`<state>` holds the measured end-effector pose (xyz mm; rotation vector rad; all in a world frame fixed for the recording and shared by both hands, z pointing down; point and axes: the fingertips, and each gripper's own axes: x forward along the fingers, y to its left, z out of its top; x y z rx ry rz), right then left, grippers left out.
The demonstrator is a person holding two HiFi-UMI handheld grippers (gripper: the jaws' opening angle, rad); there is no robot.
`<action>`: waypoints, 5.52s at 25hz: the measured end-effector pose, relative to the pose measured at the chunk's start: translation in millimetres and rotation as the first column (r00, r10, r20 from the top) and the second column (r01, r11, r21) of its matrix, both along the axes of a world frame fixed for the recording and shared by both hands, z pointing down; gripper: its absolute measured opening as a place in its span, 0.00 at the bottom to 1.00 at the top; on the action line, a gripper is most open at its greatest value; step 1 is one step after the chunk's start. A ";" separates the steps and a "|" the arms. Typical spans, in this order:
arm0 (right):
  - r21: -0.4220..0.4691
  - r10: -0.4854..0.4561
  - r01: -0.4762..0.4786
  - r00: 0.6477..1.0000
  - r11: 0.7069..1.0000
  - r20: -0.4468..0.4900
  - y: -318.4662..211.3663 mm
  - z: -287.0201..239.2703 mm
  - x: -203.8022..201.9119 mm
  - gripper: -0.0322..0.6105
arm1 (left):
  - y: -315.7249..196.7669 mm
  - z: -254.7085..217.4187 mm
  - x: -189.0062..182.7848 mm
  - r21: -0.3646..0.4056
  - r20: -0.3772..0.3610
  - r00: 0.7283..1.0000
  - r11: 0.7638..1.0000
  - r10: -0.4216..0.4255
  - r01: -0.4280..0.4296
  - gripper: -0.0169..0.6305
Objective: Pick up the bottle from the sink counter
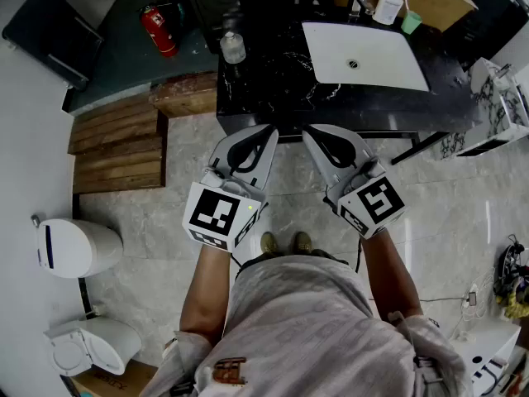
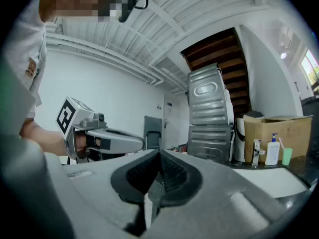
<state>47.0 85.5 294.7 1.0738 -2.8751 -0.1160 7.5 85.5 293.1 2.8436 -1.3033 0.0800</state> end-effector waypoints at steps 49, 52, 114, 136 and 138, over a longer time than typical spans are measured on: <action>0.000 0.021 -0.021 1.000 1.000 -0.006 -161.7 12.4 -48.9 0.05 | -156.6 22.2 -59.2 0.000 0.022 1.000 1.000 -0.007 0.007 0.03; -0.005 0.005 -0.005 1.000 1.000 -0.001 -188.8 14.6 -43.5 0.05 | -180.9 22.7 -57.1 -0.003 0.030 0.999 1.000 -0.027 0.027 0.03; -0.129 -0.093 0.088 0.995 0.988 -0.034 -339.3 55.2 -66.8 0.05 | -387.9 169.2 -88.4 -0.316 0.268 0.963 0.943 -0.016 0.103 0.63; -0.139 -0.046 0.040 0.998 0.990 -0.038 -344.3 59.9 -44.5 0.05 | -378.2 155.8 -79.3 -0.328 0.253 0.967 0.940 -0.009 0.095 0.54; -0.136 -0.039 0.034 0.999 0.990 -0.031 -344.0 57.8 -42.2 0.05 | -373.7 141.8 -75.9 -0.306 0.243 0.970 0.948 -0.011 0.088 0.54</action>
